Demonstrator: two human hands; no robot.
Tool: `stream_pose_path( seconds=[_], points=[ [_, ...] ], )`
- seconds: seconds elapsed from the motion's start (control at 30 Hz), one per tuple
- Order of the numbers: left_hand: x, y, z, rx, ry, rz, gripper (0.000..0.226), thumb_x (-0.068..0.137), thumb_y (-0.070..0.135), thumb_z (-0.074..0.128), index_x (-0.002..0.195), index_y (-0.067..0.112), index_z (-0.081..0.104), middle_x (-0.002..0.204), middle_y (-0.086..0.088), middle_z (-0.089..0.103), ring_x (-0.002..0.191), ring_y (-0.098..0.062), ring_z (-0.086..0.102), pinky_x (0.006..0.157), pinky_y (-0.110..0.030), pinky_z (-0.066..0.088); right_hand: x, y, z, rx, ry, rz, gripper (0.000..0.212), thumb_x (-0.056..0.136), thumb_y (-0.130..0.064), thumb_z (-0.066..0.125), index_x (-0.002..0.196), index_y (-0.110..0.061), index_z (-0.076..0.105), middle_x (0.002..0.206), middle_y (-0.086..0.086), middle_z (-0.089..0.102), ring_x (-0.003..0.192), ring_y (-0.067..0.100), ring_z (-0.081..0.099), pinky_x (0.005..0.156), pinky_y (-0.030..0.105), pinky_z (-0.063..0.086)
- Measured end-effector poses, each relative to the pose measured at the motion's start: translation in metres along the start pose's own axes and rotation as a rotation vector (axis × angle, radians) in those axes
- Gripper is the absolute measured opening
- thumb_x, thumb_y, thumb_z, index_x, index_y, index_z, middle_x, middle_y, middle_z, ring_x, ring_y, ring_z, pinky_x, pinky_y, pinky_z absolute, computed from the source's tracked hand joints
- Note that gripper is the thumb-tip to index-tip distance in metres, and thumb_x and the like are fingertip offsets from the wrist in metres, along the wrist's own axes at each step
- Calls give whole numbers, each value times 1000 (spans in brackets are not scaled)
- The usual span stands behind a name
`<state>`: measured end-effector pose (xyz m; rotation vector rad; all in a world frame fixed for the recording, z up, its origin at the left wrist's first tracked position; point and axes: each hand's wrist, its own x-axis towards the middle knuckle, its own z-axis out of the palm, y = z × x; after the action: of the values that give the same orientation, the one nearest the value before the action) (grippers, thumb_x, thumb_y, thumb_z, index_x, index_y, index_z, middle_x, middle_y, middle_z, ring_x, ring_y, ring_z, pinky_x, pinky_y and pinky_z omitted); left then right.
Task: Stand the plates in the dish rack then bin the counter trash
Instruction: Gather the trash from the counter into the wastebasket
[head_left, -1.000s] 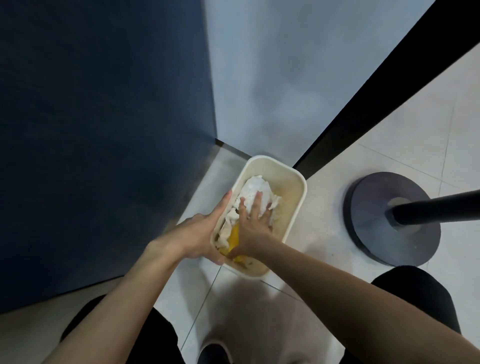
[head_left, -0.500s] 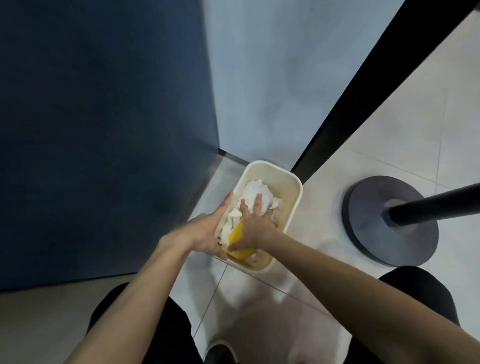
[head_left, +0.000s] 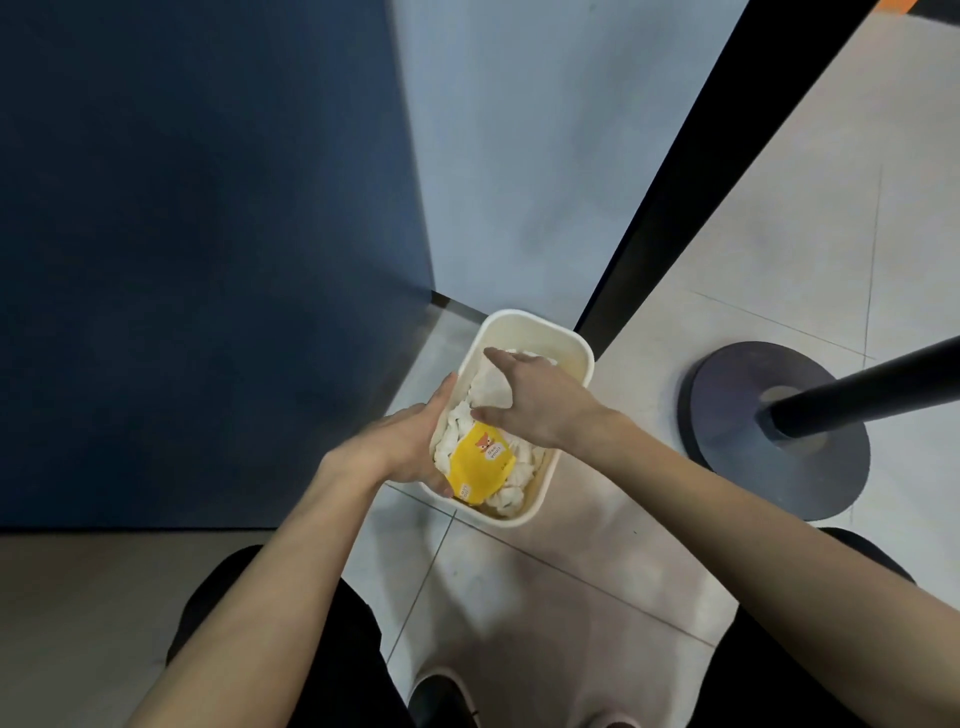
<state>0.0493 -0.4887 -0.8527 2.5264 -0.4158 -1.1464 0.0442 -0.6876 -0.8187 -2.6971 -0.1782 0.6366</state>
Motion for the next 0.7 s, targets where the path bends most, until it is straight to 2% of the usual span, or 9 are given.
stream_pose_path(
  seconds=[0.03,0.1,0.17,0.23,0.3,0.37,0.47,0.53,0.7],
  points=[
    [0,-1,-1,-10,22,-1,146,53,45,91,142,57,-24,140,9,47,116,-21,55,92,-46,53,-2,1,-4,15,37,1,70,89,-49,62,147,-18,37,134,13,57,120,32,55,97,41,47],
    [-5,2,-5,-24,88,-23,136,63,43,89,149,51,-16,146,10,41,120,-19,54,94,-46,52,-8,5,-8,66,82,0,57,92,-40,62,141,-15,46,123,12,64,111,31,61,92,41,50],
    [-17,8,-11,-21,203,-30,114,76,41,81,156,41,-1,154,8,33,130,-19,49,98,-46,49,-20,6,-13,144,85,-9,48,94,-33,61,137,-14,51,123,12,63,111,30,61,92,41,51],
    [-39,19,-17,-59,319,-10,85,87,36,72,155,30,21,154,5,35,133,-17,46,102,-45,47,-38,3,-22,204,57,-11,42,95,-29,60,134,-14,53,125,10,61,113,28,60,92,40,50],
    [-70,35,-25,-143,376,18,56,92,28,66,144,22,45,143,5,46,123,-15,53,99,-42,48,-62,-7,-37,248,35,9,37,96,-27,59,131,-15,55,124,8,61,109,27,61,90,41,51],
    [-106,54,-36,-247,404,37,37,92,19,66,129,18,59,125,5,59,104,-12,61,92,-38,51,-88,-22,-57,291,29,25,33,96,-25,58,128,-16,58,121,7,62,106,26,62,88,42,51],
    [-168,91,-60,-436,383,14,38,93,9,63,129,17,58,107,6,67,85,-6,64,77,-20,52,-130,-49,-101,340,19,36,28,98,-23,53,123,-19,62,119,3,63,110,25,58,89,44,50],
    [-213,116,-77,-473,354,-15,49,94,10,61,138,25,48,106,9,67,86,0,63,72,-12,47,-158,-71,-139,360,17,38,28,98,-29,52,123,-20,62,120,1,62,116,23,54,90,45,49],
    [-311,164,-129,-490,349,-65,55,94,12,59,143,30,41,107,11,66,89,-5,64,82,-26,51,-224,-125,-226,352,-15,32,37,97,-27,52,133,-17,53,132,5,49,122,27,47,94,42,47]
  ],
)
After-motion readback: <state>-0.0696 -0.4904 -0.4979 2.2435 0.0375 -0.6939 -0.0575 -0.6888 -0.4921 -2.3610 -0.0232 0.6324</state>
